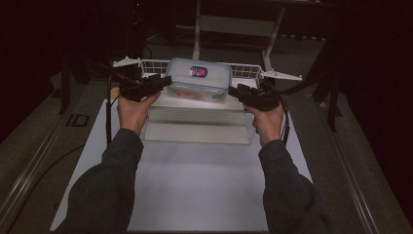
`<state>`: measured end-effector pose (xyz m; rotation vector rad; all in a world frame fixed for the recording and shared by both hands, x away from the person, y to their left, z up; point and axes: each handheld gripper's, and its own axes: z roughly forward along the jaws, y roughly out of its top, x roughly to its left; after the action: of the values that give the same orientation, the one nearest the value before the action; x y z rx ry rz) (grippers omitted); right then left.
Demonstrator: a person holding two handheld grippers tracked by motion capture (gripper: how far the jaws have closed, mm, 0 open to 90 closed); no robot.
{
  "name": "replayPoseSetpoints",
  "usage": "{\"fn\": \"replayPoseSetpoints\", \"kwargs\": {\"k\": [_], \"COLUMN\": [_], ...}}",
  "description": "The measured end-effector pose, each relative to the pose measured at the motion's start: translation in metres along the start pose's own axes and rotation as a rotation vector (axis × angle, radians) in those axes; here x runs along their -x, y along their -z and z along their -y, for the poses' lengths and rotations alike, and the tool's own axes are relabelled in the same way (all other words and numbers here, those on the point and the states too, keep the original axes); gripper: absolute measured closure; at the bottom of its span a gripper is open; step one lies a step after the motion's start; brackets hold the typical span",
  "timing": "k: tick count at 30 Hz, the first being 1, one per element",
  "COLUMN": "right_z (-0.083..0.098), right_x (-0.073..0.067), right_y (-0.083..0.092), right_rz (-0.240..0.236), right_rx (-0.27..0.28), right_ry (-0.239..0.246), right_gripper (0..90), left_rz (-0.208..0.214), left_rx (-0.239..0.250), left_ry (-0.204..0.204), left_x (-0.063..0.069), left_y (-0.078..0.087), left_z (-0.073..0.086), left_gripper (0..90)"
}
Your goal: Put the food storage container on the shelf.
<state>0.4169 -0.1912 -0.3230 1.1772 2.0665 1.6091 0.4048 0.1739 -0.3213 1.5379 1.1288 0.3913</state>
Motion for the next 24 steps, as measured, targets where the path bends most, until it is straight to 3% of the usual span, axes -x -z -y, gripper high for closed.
{"fn": "replayPoseSetpoints", "kwargs": {"k": [2, 6, 10, 13, 16, 18, 24], "right_z": [0.001, 0.002, 0.006, 0.010, 0.018, 0.026, 0.061], "right_x": [-0.004, -0.016, -0.028, -0.034, -0.037, -0.041, -0.054], "right_y": [0.004, 0.016, 0.029, 0.038, 0.046, 0.052, 0.070], "right_rz": [-0.015, -0.014, -0.034, -0.062, -0.056, -0.045, 0.007], "right_rx": [-0.007, -0.044, -0.079, -0.111, -0.132, -0.149, -0.163], "right_ry": [0.034, 0.143, 0.217, 0.239, 0.266, 0.293, 0.375], "right_gripper": [52.4, 52.5, 51.5, 47.7, 45.3, 43.3, 36.4], "left_rz": [0.010, 0.018, 0.021, 0.005, -0.010, 0.001, -0.004], "left_rx": [-0.001, -0.015, -0.030, -0.038, -0.050, -0.053, -0.035], "left_ry": [-0.023, -0.102, -0.180, -0.248, -0.322, -0.334, -0.316], "left_x": [0.003, 0.012, 0.019, 0.025, 0.030, 0.029, 0.021], "left_y": [0.005, 0.019, 0.036, 0.049, 0.064, 0.074, 0.105], "left_z": [0.000, 0.002, 0.010, 0.022, 0.036, 0.046, 0.079], "left_gripper": [50.2, 50.1, 48.7, 46.1, 45.0, 44.9, 44.5]}}
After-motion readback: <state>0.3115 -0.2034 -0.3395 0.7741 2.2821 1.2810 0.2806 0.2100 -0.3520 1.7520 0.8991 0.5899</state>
